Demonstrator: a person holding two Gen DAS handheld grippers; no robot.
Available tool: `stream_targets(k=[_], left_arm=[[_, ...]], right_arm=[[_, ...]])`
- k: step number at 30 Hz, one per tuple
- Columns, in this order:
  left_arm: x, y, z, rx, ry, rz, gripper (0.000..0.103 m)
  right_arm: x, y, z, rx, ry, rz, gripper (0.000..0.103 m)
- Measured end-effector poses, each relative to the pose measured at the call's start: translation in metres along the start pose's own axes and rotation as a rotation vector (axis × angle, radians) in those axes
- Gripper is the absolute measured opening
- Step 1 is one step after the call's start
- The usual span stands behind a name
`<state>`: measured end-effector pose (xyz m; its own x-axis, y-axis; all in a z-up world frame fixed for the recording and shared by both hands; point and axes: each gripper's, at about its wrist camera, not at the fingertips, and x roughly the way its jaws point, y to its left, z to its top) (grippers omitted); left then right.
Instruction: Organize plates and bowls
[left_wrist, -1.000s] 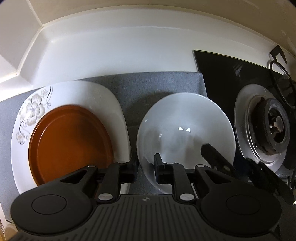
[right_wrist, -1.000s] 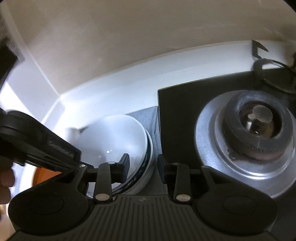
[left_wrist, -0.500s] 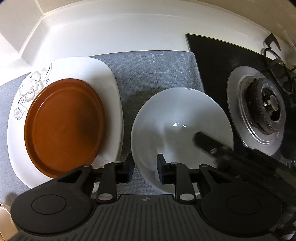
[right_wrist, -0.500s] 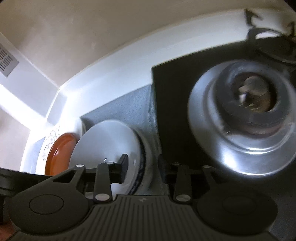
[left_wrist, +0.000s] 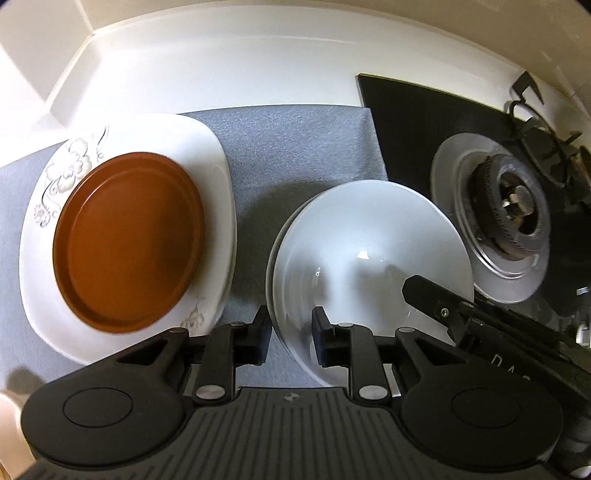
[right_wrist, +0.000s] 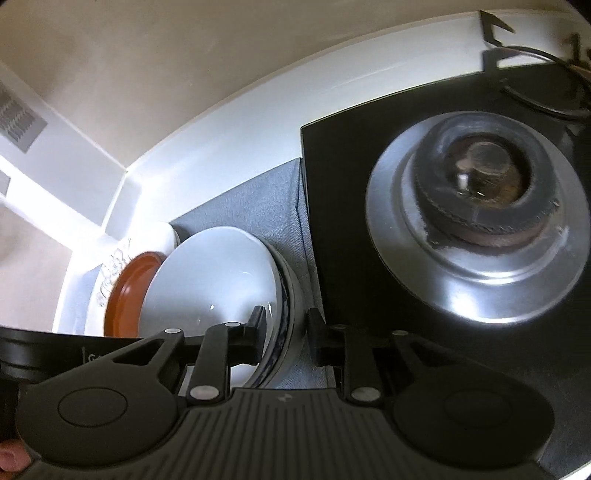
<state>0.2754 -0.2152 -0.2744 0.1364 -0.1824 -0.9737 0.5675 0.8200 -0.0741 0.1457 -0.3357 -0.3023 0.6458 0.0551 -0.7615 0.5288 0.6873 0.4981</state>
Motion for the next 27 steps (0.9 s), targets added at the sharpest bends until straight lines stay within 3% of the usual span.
stream_targets(k=[6, 14, 27], left_arm=[[-0.028, 0.013, -0.010, -0.047, -0.042, -0.005, 0.025], [-0.065, 0.070, -0.026, -0.195, -0.048, -0.026, 0.025], [-0.138, 0.202, -0.083, -0.458, -0.096, 0.115, 0.025]], right_arm=[[-0.018, 0.023, 0.001, -0.041, -0.002, 0.020, 0.026], [-0.021, 0.083, 0.002, -0.139, 0.024, 0.086, 0.026], [0.012, 0.224, -0.037, -0.318, 0.175, 0.283, 0.026]])
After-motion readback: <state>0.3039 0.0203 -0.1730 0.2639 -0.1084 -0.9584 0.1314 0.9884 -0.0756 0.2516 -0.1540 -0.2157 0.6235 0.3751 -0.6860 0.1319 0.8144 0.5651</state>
